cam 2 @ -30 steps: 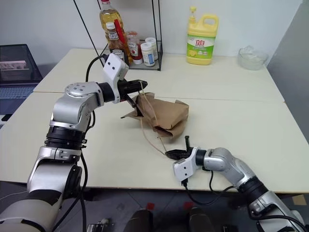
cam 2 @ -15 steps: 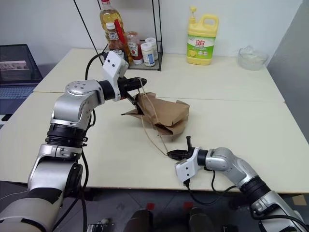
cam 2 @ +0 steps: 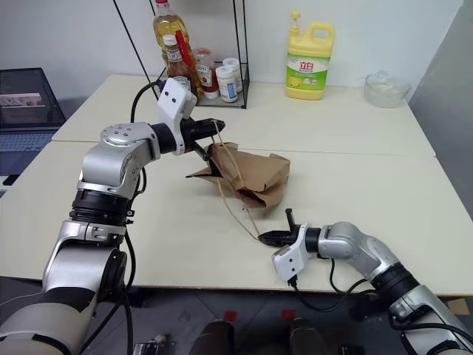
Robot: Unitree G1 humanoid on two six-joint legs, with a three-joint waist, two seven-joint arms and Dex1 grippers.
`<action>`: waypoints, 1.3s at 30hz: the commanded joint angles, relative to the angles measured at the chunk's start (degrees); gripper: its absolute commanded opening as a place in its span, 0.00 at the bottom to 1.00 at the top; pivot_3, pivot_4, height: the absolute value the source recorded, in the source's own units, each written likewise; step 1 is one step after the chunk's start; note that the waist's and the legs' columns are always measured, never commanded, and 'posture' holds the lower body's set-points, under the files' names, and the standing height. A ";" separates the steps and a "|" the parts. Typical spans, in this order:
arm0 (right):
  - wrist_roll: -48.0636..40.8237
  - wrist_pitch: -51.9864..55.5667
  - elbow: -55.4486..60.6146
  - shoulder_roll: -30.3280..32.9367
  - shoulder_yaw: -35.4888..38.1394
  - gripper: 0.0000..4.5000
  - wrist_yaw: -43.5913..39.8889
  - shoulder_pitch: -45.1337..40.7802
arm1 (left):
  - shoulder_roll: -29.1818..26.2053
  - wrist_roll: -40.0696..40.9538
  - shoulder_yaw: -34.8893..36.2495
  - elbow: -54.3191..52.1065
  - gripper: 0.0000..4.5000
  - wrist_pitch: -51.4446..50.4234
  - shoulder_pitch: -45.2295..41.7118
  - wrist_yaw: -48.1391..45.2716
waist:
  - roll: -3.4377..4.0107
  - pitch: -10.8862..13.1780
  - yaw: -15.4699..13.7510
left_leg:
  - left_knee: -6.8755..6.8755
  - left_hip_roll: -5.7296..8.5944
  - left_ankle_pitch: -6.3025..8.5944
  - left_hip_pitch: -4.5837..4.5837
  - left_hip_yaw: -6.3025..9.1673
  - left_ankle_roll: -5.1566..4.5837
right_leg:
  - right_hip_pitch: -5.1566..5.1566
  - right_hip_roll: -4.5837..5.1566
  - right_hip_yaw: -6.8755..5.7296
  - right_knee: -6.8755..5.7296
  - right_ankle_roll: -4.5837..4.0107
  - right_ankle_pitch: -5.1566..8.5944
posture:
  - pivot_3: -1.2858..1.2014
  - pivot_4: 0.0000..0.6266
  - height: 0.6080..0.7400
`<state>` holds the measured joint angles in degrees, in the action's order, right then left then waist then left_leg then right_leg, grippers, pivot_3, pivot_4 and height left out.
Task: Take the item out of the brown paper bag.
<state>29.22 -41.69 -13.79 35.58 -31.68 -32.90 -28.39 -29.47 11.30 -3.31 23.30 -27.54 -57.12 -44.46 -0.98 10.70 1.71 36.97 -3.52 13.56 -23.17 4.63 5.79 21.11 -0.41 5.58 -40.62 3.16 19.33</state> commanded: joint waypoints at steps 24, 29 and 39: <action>9.01 -8.33 -11.31 8.28 -7.37 0.00 -8.17 0.49 | -0.53 0.09 3.56 -0.53 0.00 0.11 -6.35 3.17 | -0.13 -0.19 -0.12 | -0.18 0.16 0.18 0.93 0.08 -0.20 | -1.50 0.25 -0.15 1.06 0.11 -0.03 | 0.52 0.24 1.00; 5.36 -7.62 -10.43 9.03 -6.32 0.00 -9.86 1.44 | 0.08 0.26 3.47 -1.51 0.00 -0.33 -6.02 2.97 | -0.14 -0.19 -0.21 | -0.17 0.19 0.18 1.06 0.08 -0.21 | -1.66 0.27 -0.16 1.09 0.13 -0.03 | 0.52 0.24 1.00; -32.26 21.24 16.33 9.44 1.47 0.39 -25.68 10.52 | 1.18 -0.01 3.34 -1.83 0.00 -0.14 -5.83 3.03 | -0.12 -0.15 -0.05 | -0.39 0.21 0.19 1.10 0.12 -0.22 | -1.81 0.33 -0.22 1.44 0.14 -0.04 | 0.52 0.24 1.00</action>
<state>1.30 -26.50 -1.47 43.81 -29.63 -54.19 -19.31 -28.21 11.14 -0.63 23.52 -28.24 -62.46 -41.74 -1.10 10.55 1.67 36.54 -3.30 13.75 -22.11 4.74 5.57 19.33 -0.07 5.35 -39.13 3.30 19.30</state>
